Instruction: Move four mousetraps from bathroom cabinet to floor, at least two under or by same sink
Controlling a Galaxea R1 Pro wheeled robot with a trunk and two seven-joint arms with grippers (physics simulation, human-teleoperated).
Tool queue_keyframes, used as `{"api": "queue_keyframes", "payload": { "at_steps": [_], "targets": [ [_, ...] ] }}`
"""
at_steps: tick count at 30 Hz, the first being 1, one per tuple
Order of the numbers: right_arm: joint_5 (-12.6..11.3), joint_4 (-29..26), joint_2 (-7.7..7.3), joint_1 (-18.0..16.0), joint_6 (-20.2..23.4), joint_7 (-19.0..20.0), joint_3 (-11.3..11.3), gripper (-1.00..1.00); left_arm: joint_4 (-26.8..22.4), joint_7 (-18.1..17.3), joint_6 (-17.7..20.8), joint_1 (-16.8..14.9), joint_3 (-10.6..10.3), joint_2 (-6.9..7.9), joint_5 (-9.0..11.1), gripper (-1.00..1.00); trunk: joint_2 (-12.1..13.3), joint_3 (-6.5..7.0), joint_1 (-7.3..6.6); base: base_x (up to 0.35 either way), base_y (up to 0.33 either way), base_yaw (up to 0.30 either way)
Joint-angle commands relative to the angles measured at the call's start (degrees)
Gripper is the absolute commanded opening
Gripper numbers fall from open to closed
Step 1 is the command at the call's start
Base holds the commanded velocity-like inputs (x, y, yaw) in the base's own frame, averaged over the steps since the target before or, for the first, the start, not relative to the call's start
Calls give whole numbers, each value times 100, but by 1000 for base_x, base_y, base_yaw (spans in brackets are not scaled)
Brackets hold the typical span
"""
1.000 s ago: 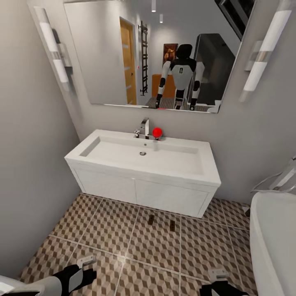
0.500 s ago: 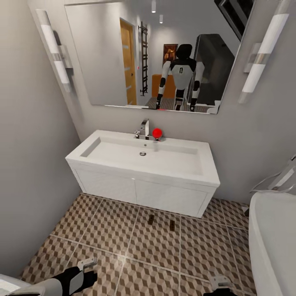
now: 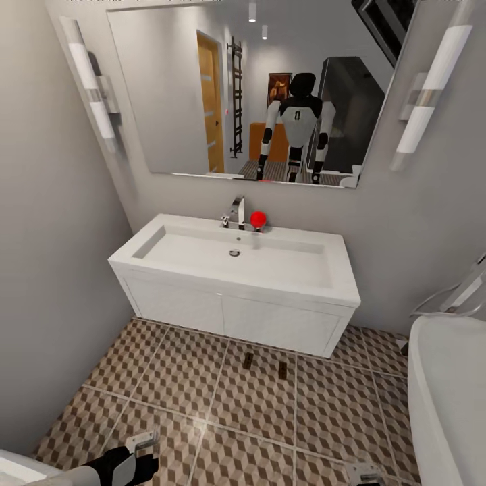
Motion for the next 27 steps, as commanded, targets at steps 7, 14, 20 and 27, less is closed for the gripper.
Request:
{"api": "queue_keyframes", "payload": {
  "at_steps": [7,14,20,27],
  "targets": [
    [-52,9,-2,52,39,-22,49,100,11,17,4,84,17,11,43,100,-10,33,3,0,0,0],
    [-52,74,-2,101,39,-26,49,100,6,19,-28,415,24,21,44,100,-10,90,3,0,0,0],
    [-52,125,-2,113,39,-28,49,100,5,24,-40,617,32,27,44,100,-10,142,3,0,0,0],
    [-52,152,4,117,39,-34,52,100,5,27,-44,694,39,54,49,100,-10,201,3,0,0,18]
  ]
}}
